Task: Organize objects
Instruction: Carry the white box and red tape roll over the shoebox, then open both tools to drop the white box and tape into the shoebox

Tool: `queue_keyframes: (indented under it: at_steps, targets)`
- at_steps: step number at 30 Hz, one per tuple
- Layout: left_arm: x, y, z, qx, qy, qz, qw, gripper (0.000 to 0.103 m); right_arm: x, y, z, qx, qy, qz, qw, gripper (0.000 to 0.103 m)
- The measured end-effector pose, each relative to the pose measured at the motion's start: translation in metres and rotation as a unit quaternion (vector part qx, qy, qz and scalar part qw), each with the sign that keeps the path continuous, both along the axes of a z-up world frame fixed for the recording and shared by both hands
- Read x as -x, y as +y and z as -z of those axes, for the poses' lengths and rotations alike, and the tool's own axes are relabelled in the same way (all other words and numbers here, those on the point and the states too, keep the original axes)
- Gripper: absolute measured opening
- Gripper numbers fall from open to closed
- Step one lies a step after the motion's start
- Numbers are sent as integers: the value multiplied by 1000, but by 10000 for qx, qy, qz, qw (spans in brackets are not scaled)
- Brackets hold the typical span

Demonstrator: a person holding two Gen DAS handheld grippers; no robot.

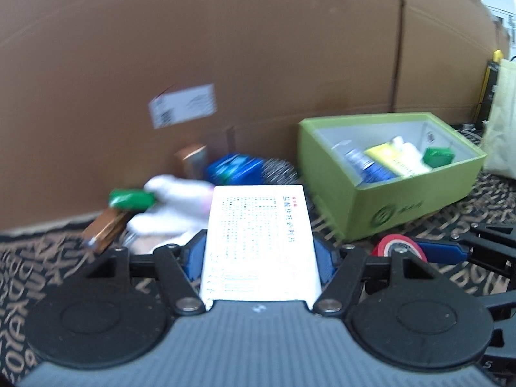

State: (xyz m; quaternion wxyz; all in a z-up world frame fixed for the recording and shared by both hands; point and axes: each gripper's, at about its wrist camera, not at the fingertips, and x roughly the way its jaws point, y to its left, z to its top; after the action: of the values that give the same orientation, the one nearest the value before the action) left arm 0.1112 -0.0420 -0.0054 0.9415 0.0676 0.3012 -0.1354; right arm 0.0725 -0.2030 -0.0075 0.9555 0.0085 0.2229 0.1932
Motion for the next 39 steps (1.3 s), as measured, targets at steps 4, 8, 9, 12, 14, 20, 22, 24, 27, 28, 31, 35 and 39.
queue_keyframes:
  at_steps: [4,8,9,12,14,20,22,24,27,28,31,35,39]
  targets:
    - [-7,-44,-19,113,-173,360,9991,66,-2,-33,-13,-1,-268,382,9989,51]
    - [-17,-91,-33,212,-312,625,9973,66,-10,-65,-23,148,-505,856,9949,51]
    - [-21,-102,-35,253,-309,679,9969,66,-14,-74,-24,184,-562,980,9934,51]
    - [-36,-132,-39,442,-225,808,9955,66,-29,-100,-28,266,-656,1360,9882,51]
    - [-47,-150,-40,609,-137,896,9940,66,-44,-116,-28,383,-711,1623,9834,51]
    - [-97,-189,-22,755,41,618,9952,66,-94,-160,-25,721,-766,1932,9755,51]
    - [-114,-196,-11,808,225,519,9951,66,-109,-165,-20,873,-762,1868,9755,51]
    - [-125,-201,-1,842,285,472,9949,66,-122,-167,-16,1060,-692,1867,9742,51]
    - [-136,-206,6,901,294,438,9945,66,-135,-169,-11,1174,-610,1884,9732,51]
    - [-138,-207,9,911,289,451,9944,69,-141,-170,-9,1201,-587,1890,9728,51]
    - [-134,-205,12,861,188,536,9947,103,-149,-173,-4,1214,-378,1772,9759,57]
    - [-111,-191,7,787,-162,594,9950,103,-120,-174,-7,1112,-688,1838,9742,72]
    - [-79,-169,-2,844,-317,588,9942,103,-74,-166,-19,619,-978,1924,9745,83]
